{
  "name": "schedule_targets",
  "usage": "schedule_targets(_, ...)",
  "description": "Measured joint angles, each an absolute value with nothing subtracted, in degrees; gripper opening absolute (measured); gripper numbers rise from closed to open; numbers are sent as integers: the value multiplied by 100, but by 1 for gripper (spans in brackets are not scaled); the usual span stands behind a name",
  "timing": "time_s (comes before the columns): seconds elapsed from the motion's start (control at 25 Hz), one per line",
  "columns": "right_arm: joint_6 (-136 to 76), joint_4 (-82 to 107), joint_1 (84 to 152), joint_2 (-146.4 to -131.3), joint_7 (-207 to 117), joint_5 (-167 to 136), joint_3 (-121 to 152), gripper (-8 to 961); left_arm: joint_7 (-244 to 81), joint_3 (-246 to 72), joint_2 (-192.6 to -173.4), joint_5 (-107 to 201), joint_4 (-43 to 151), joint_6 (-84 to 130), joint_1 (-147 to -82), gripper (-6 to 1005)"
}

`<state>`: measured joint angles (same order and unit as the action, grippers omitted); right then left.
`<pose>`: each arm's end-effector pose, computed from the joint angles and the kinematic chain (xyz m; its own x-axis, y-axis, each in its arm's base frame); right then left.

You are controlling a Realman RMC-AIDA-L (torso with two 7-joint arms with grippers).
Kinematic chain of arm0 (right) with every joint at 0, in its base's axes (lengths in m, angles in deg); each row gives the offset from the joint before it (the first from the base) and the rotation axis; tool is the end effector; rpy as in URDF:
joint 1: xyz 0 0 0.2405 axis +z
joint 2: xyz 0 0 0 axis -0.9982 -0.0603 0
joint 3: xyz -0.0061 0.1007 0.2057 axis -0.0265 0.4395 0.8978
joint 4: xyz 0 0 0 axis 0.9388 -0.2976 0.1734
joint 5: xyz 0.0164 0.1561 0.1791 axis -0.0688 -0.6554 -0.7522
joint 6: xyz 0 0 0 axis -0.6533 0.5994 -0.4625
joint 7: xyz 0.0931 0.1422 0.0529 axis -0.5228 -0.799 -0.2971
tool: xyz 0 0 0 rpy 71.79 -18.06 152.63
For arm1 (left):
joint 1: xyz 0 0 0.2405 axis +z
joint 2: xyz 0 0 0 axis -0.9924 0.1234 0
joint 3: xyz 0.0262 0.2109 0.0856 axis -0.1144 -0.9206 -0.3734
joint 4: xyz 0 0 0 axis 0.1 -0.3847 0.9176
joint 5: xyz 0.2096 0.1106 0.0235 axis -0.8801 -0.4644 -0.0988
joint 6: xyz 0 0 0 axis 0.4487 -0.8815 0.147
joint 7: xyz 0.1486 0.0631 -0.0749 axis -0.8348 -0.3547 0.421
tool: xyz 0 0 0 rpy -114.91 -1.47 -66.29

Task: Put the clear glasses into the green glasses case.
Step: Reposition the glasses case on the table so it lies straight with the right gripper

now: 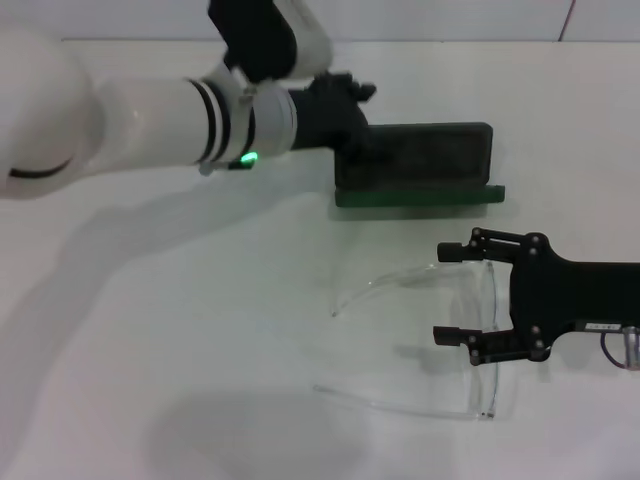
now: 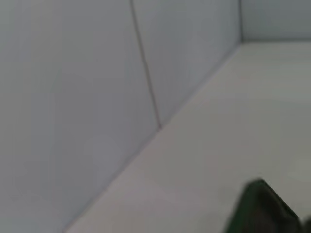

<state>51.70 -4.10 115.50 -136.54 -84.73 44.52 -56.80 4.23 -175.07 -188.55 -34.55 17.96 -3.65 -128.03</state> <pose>0.2370 0.3091 -0.0483 0.8281 0.0923 -0.5529 -0.0215 -0.9804 -0.1957 -0.1271 0.4448 -0.1309 0.9776 0.0925 0.1888 0.1749 -0.8563 -0.4860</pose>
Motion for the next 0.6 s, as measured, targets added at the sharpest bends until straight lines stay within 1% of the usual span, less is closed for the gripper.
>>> schedule_targets(0.2, 5145, -398, 11545, -13624, -8505, 4453, -5662, 841, 442, -18012, -18850, -3280, 1688, -384, -12662, 699)
schedule_targets(0.6, 5144, -401, 11535, -13615, -8513, 4453, -5660, 840, 98, -18197, -18833, -3086, 1696, -511, -12264, 699)
